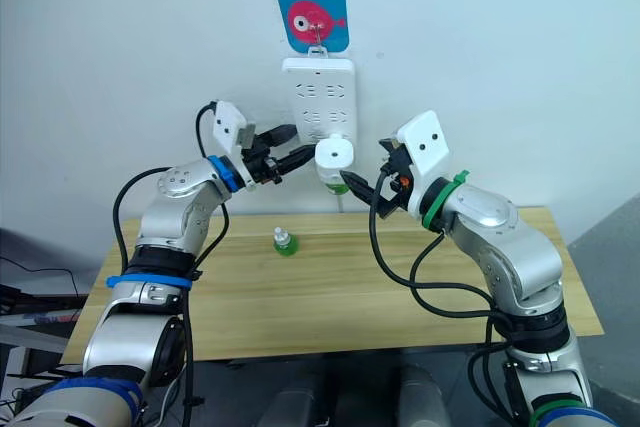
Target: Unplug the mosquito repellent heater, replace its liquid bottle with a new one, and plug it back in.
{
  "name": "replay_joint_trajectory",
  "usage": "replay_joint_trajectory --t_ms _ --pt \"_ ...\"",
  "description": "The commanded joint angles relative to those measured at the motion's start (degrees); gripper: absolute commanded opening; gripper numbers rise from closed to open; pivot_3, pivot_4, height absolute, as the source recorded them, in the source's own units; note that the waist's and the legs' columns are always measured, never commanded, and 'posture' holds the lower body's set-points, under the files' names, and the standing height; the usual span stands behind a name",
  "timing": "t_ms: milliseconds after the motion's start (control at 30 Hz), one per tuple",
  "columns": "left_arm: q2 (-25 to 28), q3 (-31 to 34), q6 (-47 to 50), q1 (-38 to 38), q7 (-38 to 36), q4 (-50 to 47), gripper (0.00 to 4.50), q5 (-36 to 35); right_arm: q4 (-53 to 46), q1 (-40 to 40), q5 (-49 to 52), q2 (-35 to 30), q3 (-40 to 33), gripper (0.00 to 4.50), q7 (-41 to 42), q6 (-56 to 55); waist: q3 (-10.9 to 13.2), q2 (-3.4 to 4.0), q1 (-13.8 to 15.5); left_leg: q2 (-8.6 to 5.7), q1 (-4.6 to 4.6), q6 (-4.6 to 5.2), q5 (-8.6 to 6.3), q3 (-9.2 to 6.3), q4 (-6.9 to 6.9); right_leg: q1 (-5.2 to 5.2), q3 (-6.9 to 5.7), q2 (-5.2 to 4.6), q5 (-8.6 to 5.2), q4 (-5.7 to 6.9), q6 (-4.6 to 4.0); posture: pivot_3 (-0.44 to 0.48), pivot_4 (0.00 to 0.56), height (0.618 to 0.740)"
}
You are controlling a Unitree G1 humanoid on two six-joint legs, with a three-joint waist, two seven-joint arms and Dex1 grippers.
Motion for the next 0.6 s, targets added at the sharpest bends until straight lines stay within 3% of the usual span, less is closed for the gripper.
replay_joint_trajectory --t_ms 33,200,467,600 --pt "-0.9 -1.2 -3.9 -3.4 -2.9 2.0 2.90 1.6 -2.6 1.1 0.1 0.6 -1.7 4.50 -1.7 0.2 0.0 0.00 -0.1 0.00 0.00 0.00 0.00 0.02 0.00 -0.01 0.02 -0.01 0.00 0.00 0.00 -0.231 0.218 0.740" --pt "-2.9 -1.1 -5.5 -7.1 -4.4 5.4 2.90 2.3 -5.1 4.4 0.0 1.2 -1.5 4.50 -3.7 1.4 0.1 -0.02 -0.3 0.01 -0.03 0.00 0.00 0.00 -0.02 -0.06 -0.03 0.00 0.00 0.04 0.01 -0.240 0.213 0.740" --pt "-3.1 -1.8 -4.4 -5.5 -9.4 2.3 2.90 1.6 -7.3 9.0 -3.8 2.2 2.4 4.50 -7.9 1.2 0.1 -0.03 -0.6 -0.02 -0.08 0.01 0.00 0.02 0.00 -0.09 0.00 0.00 0.00 0.01 0.01 -0.249 0.208 0.740" --pt "-2.9 -1.0 -2.0 -5.3 -10.2 0.4 2.01 0.3 -6.5 8.2 -7.1 4.5 2.9 4.50 -11.3 -0.4 0.1 -0.03 -0.9 -0.01 -0.08 0.01 0.00 0.01 0.00 -0.12 0.00 0.00 0.00 0.06 0.01 -0.249 0.205 0.740"
